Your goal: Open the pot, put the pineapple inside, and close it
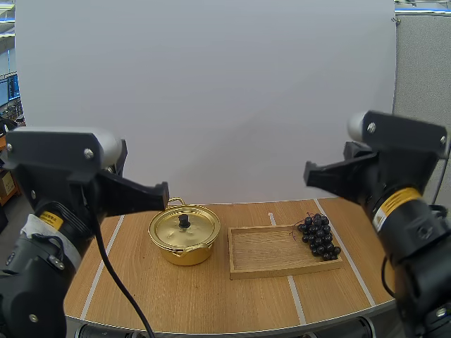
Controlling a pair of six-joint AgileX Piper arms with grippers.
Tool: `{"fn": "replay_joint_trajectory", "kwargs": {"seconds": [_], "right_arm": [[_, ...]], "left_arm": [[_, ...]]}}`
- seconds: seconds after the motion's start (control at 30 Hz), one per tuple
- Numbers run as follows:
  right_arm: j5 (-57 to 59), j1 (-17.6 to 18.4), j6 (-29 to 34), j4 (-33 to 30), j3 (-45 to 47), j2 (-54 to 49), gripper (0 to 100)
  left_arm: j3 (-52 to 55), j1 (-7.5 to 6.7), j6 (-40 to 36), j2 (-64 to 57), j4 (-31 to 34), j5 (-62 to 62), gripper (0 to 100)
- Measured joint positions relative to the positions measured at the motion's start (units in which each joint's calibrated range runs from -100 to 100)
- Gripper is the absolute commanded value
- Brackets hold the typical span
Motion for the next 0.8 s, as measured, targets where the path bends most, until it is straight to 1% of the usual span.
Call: {"fn": "replay_joint_trajectory", "kwargs": {"seconds": [0.07,0.13,0.17,0.2,0.23,0.33,0.4,0.47,0.5,0.53,0.57,0.63,0.7,0.73,0.8], "right_arm": [[-8.5,-0.2,0.0,-0.3,4.5,-0.1,0],[-16.3,-0.3,-0.7,-0.3,9.8,-0.1,0],[-17.6,-0.3,-1.1,-0.3,11.3,-0.1,0],[-20.7,-0.3,-2.4,-0.3,15.9,0.0,0],[-22.5,-0.3,-3.5,-0.3,18.0,0.0,0],[-23.5,-0.3,-4.4,-0.3,23.1,0.0,0],[-23.9,-0.3,-4.5,-0.3,25.2,0.0,0],[-24.2,-0.3,-4.7,-0.3,27.2,0.0,0],[-24.3,-0.3,-4.9,-0.3,30.0,0.0,0],[-24.3,-0.3,-4.9,-0.3,30.8,0.0,0],[-24.3,-0.3,-5.0,-0.3,31.9,0.0,0],[-24.3,-0.3,-5.0,-0.1,33.3,-0.1,0],[-23.8,-0.3,-4.8,1.8,33.5,-1.0,0],[-22.3,-0.6,-4.3,4.6,33.7,-1.1,0],[-21.7,-0.8,-4.2,5.8,33.7,-1.1,0]], "left_arm": [[1.3,0.0,-0.1,0.0,1.7,-0.6,0],[3.7,-0.76,-0.1,0.0,3.9,-1.6,0],[5.5,-1.31,-0.1,0.0,4.7,-2.8,0],[6.7,-1.72,-0.1,0.0,4.9,-3.6,0],[7.5,-1.89,-0.1,0.0,5.2,-4.6,0],[9.2,-2.25,-0.1,0.0,5.2,-5.6,0],[11.6,-2.43,-0.1,0.0,5.3,-9.5,0],[16.0,-2.59,-0.1,0.0,5.5,-15.5,0],[19.8,-2.67,-0.1,0.0,5.5,-15.5,0],[20.8,-2.67,-0.1,0.0,5.5,-15.5,0],[22.7,-2.67,-0.1,0.0,5.5,-25.4,0],[25.3,-2.67,-0.1,0.0,5.5,-29.4,0],[29.9,-2.67,-0.1,-0.4,5.4,-33.4,0],[31.9,-2.67,-0.1,-0.8,5.1,-34.7,0],[32.2,-2.67,-0.1,-1.4,4.9,-34.5,0]]}}
